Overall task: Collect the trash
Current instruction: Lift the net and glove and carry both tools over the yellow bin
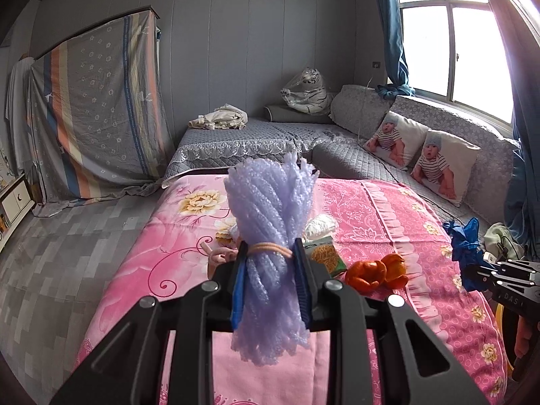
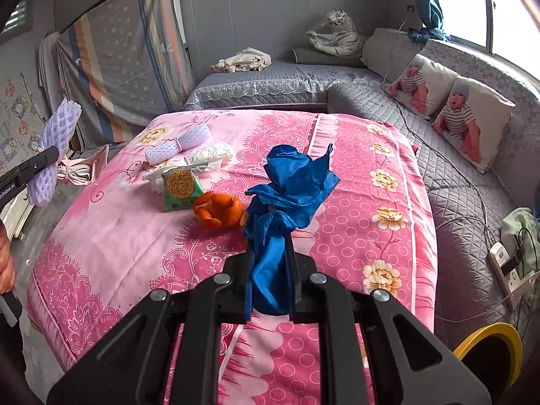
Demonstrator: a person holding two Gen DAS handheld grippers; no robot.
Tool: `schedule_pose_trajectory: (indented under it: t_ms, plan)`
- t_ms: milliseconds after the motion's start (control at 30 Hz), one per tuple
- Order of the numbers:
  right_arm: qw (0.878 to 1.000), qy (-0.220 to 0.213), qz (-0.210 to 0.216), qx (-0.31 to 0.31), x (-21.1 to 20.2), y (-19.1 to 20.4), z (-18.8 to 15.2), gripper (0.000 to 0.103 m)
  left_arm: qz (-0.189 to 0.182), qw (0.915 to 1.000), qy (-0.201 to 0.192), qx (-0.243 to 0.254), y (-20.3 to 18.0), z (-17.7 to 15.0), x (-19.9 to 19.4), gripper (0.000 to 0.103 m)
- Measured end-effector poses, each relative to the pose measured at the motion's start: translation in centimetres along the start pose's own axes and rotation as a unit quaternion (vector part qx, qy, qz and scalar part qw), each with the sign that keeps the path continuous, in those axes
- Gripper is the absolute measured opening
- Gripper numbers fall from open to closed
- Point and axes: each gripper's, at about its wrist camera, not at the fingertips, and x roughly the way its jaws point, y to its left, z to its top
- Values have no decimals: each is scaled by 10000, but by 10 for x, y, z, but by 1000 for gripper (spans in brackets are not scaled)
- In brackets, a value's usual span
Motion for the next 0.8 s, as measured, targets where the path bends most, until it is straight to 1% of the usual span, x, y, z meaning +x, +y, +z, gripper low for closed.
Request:
schedule_pose_trajectory:
  t_ms: [333, 500, 800]
  plan:
    - [9994, -258, -124, 209, -30, -22, -5, 13, -139, 9994, -217, 231, -25, 7, -27, 24]
    - [9986, -361, -222, 310, -43, -35, -9, 13, -279, 9987, -269, 344, -42, 8, -35, 24]
    - [9964, -493, -404, 567, -64, -63, -21, 13, -697, 9954, -285, 595, -87, 7, -39, 24]
